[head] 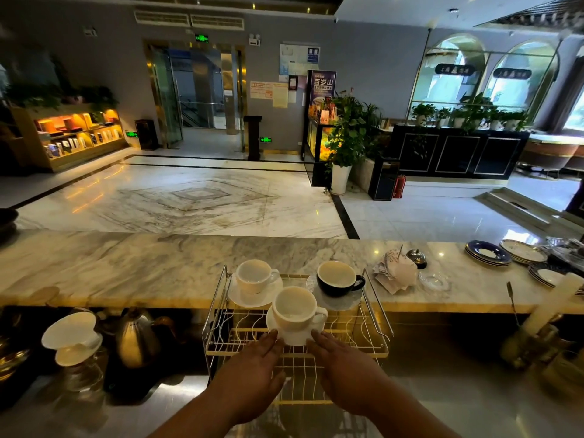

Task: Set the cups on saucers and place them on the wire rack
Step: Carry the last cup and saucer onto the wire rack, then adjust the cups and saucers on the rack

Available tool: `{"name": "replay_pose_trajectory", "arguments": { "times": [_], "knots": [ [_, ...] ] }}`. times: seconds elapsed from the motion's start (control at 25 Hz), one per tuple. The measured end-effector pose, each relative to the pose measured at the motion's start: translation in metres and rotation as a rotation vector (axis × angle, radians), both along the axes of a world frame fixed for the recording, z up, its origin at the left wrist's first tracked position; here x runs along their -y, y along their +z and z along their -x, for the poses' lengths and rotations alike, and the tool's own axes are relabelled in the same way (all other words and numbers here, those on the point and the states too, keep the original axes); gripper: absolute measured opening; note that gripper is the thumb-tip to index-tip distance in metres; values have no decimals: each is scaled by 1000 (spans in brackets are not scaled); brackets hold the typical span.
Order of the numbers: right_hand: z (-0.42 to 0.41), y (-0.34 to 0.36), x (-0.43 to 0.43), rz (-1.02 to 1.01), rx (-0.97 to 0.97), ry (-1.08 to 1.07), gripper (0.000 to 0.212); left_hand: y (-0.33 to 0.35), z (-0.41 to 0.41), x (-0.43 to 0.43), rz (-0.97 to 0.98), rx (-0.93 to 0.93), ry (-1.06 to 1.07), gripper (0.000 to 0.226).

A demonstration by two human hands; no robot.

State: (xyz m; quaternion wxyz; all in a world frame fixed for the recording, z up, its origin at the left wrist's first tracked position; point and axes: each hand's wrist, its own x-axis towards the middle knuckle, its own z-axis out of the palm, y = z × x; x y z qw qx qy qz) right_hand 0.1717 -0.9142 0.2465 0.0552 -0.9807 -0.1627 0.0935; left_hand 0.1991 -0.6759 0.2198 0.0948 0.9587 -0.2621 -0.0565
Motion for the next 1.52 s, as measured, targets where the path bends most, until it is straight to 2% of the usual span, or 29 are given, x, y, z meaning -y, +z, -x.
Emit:
{"name": "replay_pose_trajectory", "arguments": {
  "times": [0.2, 0.44, 0.64, 0.68, 0.84, 1.0, 1.08, 1.16, 1.52],
  "knots": [
    [-2, -1, 3, -24, -11, -9, 70, 7, 0, -4, 33, 16, 2, 72],
    [-19, 32, 35, -44, 196, -42, 31, 43, -29, -30, 77, 97, 166, 39],
    [-70, 66, 56, -65, 254, -102, 18, 78, -87, -26, 95, 127, 323, 32],
    [-81, 70, 58, -73, 251, -114, 22, 84, -97, -23, 103, 137, 351, 34],
    [-128, 82, 65, -49, 238, -146, 53, 99, -142, -8, -37, 92, 458, 80],
    [-176, 88, 66, 48, 83, -153, 94, 113, -179, 11, -201, -3, 511, 109],
    [-198, 87, 66, 123, -42, -156, 110, 115, -194, 22, -268, -45, 490, 111],
    [-212, 83, 65, 173, -143, -159, 118, 114, -203, 31, -360, -72, 446, 110],
    [-242, 72, 62, 204, -206, -234, 121, 123, -219, 38, -559, -184, 249, 95]
  ]
}}
